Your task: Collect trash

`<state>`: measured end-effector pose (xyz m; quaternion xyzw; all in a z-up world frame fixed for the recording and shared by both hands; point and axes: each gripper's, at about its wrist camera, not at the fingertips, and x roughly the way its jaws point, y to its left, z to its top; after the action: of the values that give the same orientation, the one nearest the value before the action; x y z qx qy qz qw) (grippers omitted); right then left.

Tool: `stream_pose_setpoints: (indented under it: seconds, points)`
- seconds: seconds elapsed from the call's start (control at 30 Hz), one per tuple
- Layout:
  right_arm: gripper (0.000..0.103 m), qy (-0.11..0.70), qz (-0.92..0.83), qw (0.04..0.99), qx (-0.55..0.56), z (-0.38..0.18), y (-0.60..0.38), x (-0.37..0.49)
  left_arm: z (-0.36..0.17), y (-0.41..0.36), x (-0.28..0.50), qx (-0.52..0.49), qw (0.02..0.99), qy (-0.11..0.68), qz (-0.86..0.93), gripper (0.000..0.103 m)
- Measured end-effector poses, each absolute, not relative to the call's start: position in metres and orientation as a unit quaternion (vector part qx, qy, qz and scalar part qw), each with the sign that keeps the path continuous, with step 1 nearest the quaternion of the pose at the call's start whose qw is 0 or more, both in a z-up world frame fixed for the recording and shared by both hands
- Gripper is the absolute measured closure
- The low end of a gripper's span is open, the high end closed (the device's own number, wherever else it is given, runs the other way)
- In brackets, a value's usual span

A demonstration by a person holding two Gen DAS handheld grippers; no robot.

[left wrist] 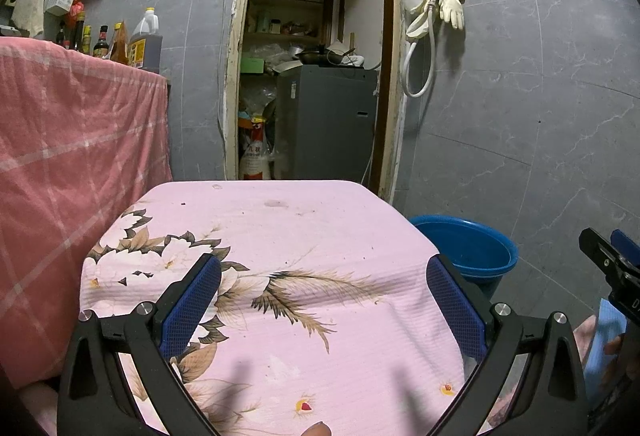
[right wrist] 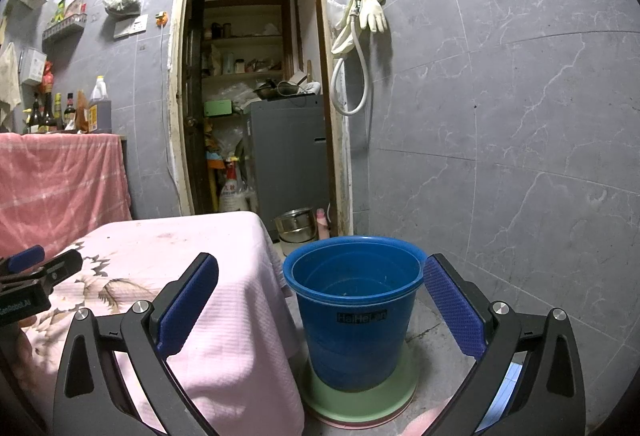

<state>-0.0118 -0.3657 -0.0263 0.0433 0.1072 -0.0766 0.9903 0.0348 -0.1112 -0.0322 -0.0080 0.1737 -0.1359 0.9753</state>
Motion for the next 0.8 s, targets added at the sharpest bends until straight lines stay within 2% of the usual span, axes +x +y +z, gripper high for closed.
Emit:
stream_pose_setpoints:
  seconds: [0.8]
  points:
    - [0.0,0.107,-0.077,0.99,0.044,-0.0265,-0.3664,-0.0121,-0.0318,-0.111,0.0344,-0.009,0.976,0.172,-0.135,0.002]
